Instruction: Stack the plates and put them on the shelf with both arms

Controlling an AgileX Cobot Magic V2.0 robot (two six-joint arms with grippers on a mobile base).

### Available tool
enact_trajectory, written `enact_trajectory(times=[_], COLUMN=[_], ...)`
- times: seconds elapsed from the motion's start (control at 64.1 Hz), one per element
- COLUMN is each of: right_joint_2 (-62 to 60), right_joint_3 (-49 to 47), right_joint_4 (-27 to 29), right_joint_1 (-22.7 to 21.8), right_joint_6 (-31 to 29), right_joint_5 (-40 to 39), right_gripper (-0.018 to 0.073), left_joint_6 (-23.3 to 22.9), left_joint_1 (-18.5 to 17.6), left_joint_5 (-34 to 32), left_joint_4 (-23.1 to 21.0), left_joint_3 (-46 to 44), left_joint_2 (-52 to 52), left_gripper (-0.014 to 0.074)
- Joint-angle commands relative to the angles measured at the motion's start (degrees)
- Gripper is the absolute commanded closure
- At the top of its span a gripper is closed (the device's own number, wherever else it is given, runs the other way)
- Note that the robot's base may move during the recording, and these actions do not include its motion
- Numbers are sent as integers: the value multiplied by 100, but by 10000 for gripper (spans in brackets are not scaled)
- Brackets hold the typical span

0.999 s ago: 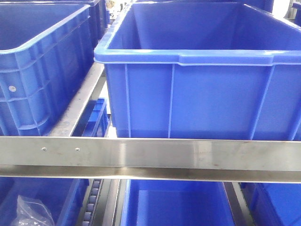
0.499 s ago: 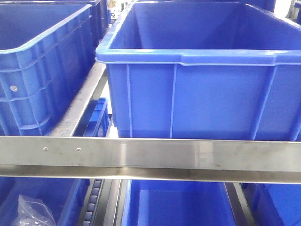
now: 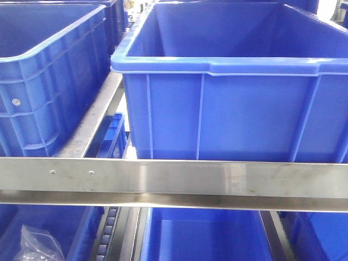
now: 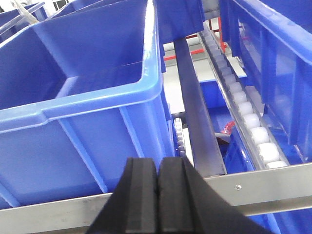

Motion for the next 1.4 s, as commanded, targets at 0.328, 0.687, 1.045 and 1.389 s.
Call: enact_trajectory(times=[0.328, 0.687, 1.045, 1.389], right_joint_2=[-106, -106, -106, -106], right_joint_3=[-4, -4, -4, -4], right_joint_4=[-64, -64, -64, -64], right_joint_1=[-37, -37, -37, -37], right_joint_6=[-35, -35, -35, -35], right_joint_5=[-525, -525, -525, -525], right_gripper=[538, 538, 538, 538], left_joint_6=[-31, -21, 14, 14], left_joint_1=[-12, 420, 506, 506], left_joint_5=[-2186, -1843, -1924, -1910], left_joint_4=[-7, -101, 75, 75], left_joint_3=[1642, 2693, 2693, 2693], left_joint_2=[-1878, -3445, -3445, -3445], left_gripper=[513, 513, 513, 513])
